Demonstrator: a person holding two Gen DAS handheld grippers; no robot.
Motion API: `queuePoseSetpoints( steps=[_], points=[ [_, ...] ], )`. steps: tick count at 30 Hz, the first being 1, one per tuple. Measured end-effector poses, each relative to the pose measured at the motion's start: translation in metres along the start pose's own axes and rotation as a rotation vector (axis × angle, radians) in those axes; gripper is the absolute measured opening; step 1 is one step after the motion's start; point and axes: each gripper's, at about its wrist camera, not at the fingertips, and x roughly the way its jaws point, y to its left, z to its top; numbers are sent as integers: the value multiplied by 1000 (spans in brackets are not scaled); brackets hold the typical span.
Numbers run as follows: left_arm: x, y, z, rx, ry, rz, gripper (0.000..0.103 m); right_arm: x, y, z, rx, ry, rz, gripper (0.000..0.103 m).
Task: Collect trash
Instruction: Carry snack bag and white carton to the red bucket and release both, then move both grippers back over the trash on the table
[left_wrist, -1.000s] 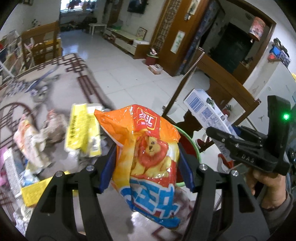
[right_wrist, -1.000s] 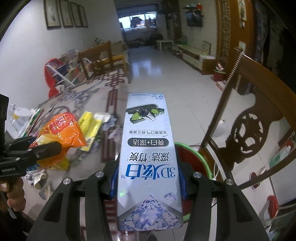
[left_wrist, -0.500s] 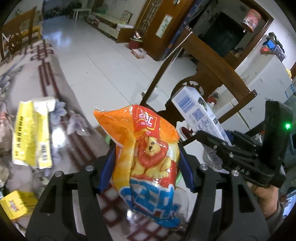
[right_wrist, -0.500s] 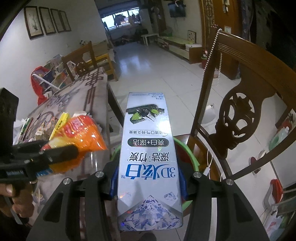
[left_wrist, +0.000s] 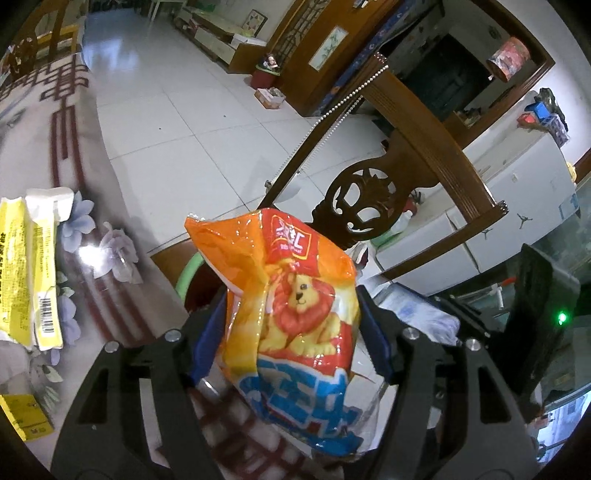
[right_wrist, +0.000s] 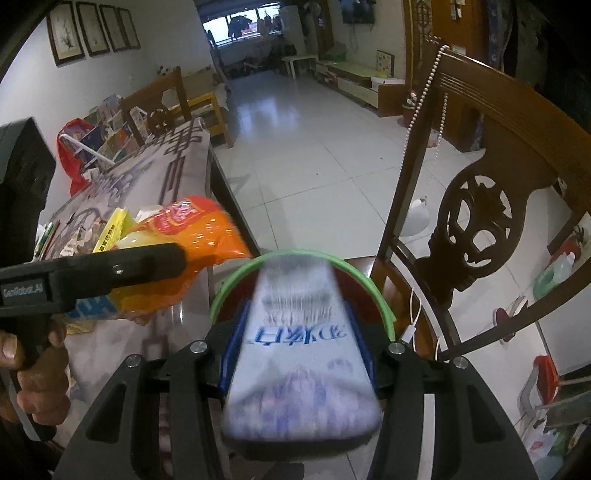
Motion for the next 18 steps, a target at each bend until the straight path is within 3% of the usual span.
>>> queuePoseSetpoints(
  steps=[2, 4, 6, 18],
  points=[
    [2, 1, 2, -11, -5, 2, 81, 0, 1, 2, -3, -5, -10, 53],
    [-1, 6, 3, -37, -23, -6, 91, -1, -1, 3, 10, -17, -21, 72],
    [-3, 8, 5, -51, -31, -17, 96, -4, -2, 3, 20, -27, -19, 74],
    [-26, 20, -3, -81, -43, 9, 97, -6, 5, 4, 7, -38, -9, 85]
  ],
)
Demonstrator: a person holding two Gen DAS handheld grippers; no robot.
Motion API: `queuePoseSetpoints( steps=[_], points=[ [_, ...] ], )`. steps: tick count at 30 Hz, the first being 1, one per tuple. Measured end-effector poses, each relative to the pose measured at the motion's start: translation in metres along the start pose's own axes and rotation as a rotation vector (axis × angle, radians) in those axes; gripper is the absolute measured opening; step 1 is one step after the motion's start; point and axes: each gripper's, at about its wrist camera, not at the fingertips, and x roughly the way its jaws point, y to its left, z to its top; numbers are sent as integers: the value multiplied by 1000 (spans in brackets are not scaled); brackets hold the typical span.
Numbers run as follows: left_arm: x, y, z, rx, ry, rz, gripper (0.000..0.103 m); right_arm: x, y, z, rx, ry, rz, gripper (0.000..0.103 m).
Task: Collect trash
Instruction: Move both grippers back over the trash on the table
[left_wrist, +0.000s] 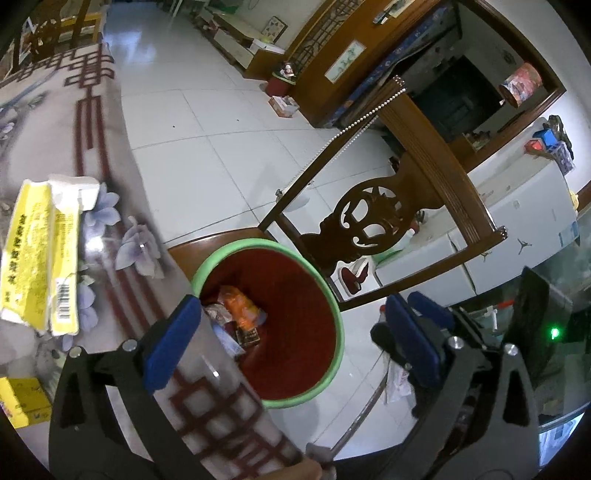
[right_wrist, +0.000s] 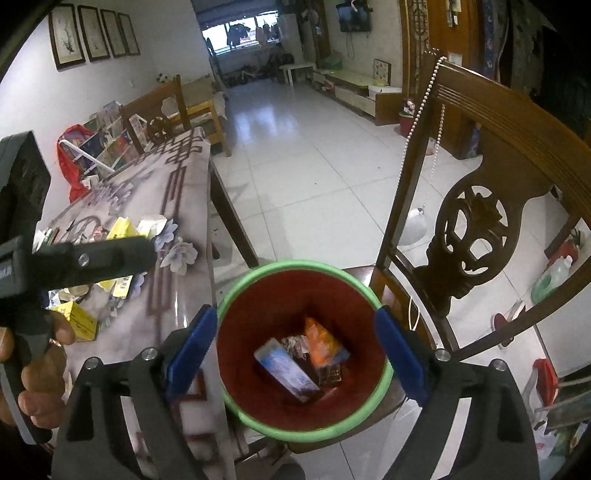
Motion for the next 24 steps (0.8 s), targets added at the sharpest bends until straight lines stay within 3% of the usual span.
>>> queuePoseSetpoints(
  steps=[8, 13, 24],
  points=[
    [-50, 11, -19, 25, -63, 55, 98, -1, 25, 1, -34, -6, 30, 88],
    [-91, 31, -37, 31, -114, 139, 98, -3, 55, 1, -71, -11, 58, 90],
    [-195, 98, -84, -28, -204, 264, 98, -12, 153, -3, -196, -35, 143, 95]
  ],
)
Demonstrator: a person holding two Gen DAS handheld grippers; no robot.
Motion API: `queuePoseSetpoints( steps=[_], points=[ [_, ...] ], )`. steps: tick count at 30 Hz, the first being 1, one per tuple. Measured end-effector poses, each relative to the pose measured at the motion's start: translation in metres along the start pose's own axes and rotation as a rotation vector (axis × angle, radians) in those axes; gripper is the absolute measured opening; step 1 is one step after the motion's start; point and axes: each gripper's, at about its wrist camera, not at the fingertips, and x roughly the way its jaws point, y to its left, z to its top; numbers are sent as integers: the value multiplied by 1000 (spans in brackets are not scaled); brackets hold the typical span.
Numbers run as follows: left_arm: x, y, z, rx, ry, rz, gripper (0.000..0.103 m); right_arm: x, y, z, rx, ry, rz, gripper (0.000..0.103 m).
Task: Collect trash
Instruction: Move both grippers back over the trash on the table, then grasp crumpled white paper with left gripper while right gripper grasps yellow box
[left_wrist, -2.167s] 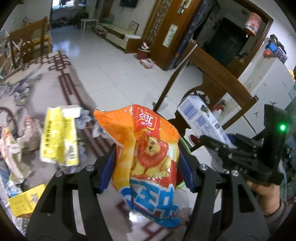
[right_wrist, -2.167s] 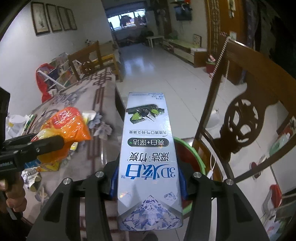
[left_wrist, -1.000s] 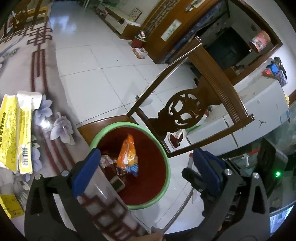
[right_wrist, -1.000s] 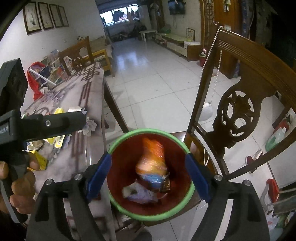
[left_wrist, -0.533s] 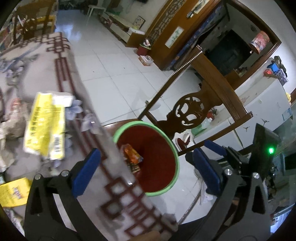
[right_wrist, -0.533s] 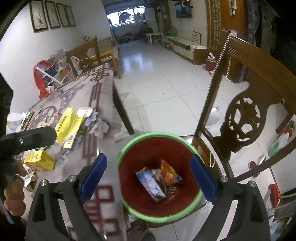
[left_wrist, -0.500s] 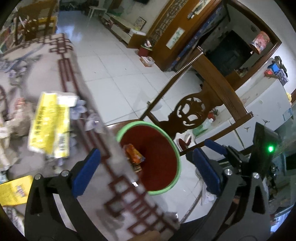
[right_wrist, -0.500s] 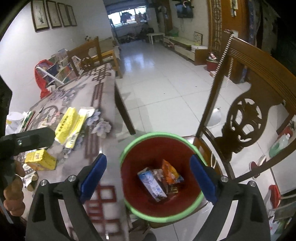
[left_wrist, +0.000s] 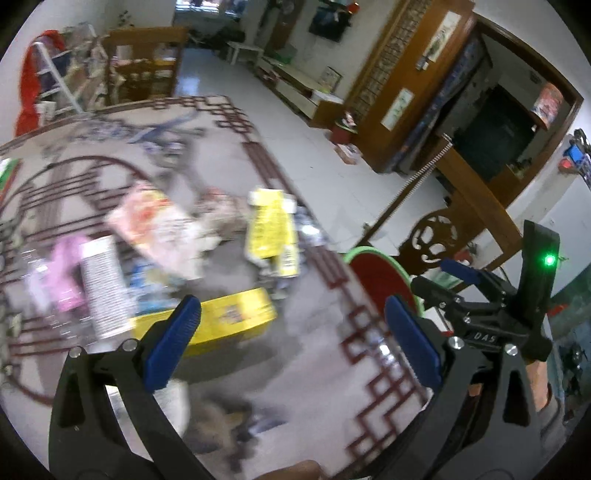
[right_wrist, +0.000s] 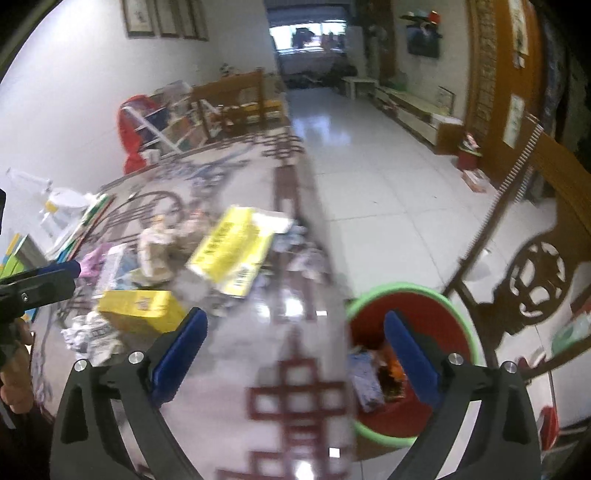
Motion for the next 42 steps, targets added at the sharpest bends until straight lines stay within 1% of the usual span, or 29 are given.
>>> queuePoseSetpoints(
  steps=[3, 7, 12, 15, 17, 21, 23, 26, 28, 32, 34, 40, 42],
  points=[
    [-24, 32, -14, -20, -11, 40, 98, 8, 39, 0, -68, 7, 53, 95],
    [-46, 74, -36, -54, -10, 102, 98, 17, 82, -1, -174, 15, 89, 95],
    [-60, 120, -67, -131, 4, 138, 98, 28, 113, -1, -253, 35, 145, 95],
    [-61, 137, -83, -175, 16, 144, 98, 35, 124, -3, -274, 53, 156, 96],
    [-57, 145, -93, -198, 29, 148, 98, 41, 130, -4, -293, 70, 155, 96],
    [-48, 149, -107, -207, 52, 153, 98, 50, 141, -9, -335, 98, 155, 96],
    [-41, 148, -111, -178, 70, 180, 98, 56, 148, -12, -372, 111, 147, 96],
    [-33, 149, -116, -129, 98, 187, 98, 66, 158, -15, -434, 127, 139, 96],
    [-29, 150, -120, -99, 112, 209, 98, 74, 162, -16, -463, 143, 140, 95],
    [-18, 157, -123, -85, 142, 225, 98, 91, 171, -17, -523, 180, 143, 95],
    [-15, 157, -123, -76, 143, 234, 97, 100, 175, -16, -552, 203, 145, 95],
    [-8, 161, -115, -74, 123, 230, 98, 128, 183, -13, -650, 245, 146, 95],
    [-4, 162, -115, -64, 128, 225, 97, 134, 186, -14, -677, 262, 171, 96]
  ],
)
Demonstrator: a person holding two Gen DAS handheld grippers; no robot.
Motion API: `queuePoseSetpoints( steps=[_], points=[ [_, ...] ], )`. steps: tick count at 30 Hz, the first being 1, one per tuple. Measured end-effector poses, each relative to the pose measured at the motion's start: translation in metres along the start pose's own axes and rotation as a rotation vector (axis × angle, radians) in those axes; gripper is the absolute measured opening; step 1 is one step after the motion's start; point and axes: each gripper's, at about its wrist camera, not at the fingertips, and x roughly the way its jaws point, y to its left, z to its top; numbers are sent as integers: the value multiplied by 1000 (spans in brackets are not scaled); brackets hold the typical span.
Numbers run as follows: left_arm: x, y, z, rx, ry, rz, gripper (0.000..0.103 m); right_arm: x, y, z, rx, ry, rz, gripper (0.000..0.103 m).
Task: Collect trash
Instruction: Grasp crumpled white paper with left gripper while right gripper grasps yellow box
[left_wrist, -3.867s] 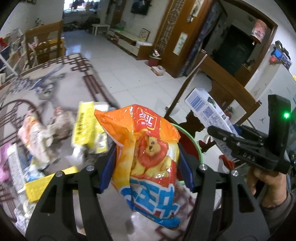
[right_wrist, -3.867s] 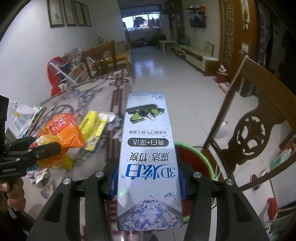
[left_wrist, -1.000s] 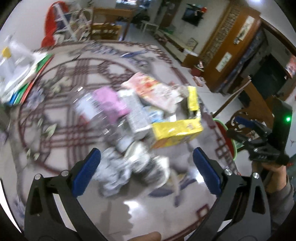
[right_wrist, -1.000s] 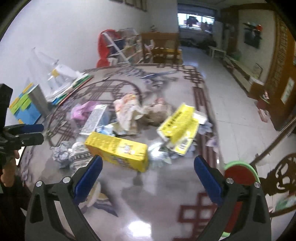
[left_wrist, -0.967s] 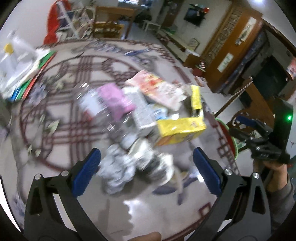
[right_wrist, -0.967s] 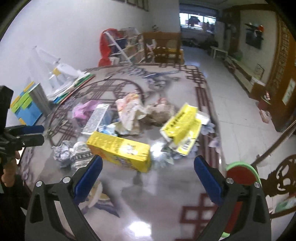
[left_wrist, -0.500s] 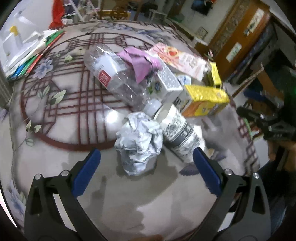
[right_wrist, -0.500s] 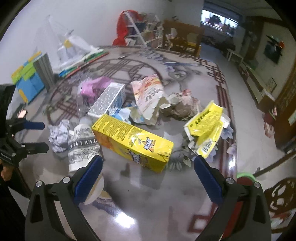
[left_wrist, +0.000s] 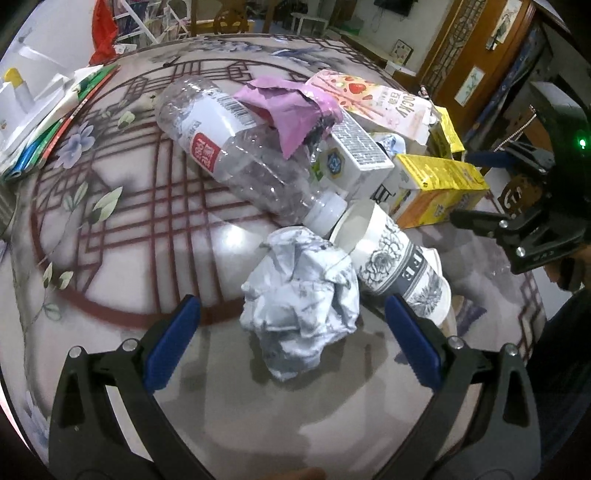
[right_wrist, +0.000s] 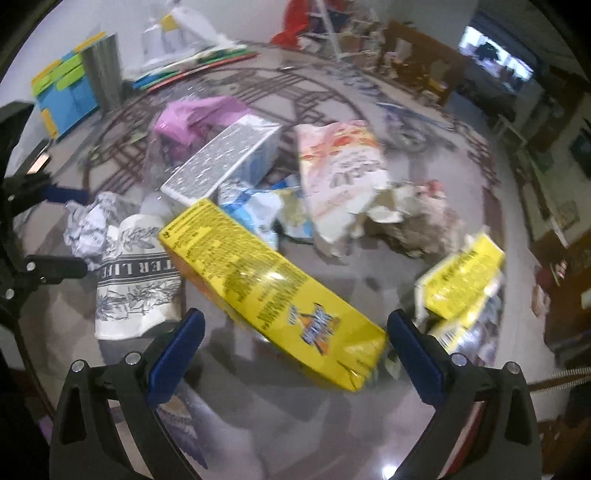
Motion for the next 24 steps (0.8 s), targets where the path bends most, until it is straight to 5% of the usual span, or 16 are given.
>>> queuePoseSetpoints(
  steps=[9, 13, 17, 24],
  points=[
    [8, -4, 0, 21, 8, -12, 96, 15, 1, 1, -61, 48, -6, 75],
    [10, -7, -1, 40, 19, 1, 71, 9, 1, -2, -55, 39, 21, 65],
    [11, -8, -3, 39, 21, -1, 57, 4, 6, -9, -47, 41, 51, 56],
    [7, -3, -4, -1, 15, -29, 49, -3, 16, -18, -29, 31, 38, 45]
  ],
)
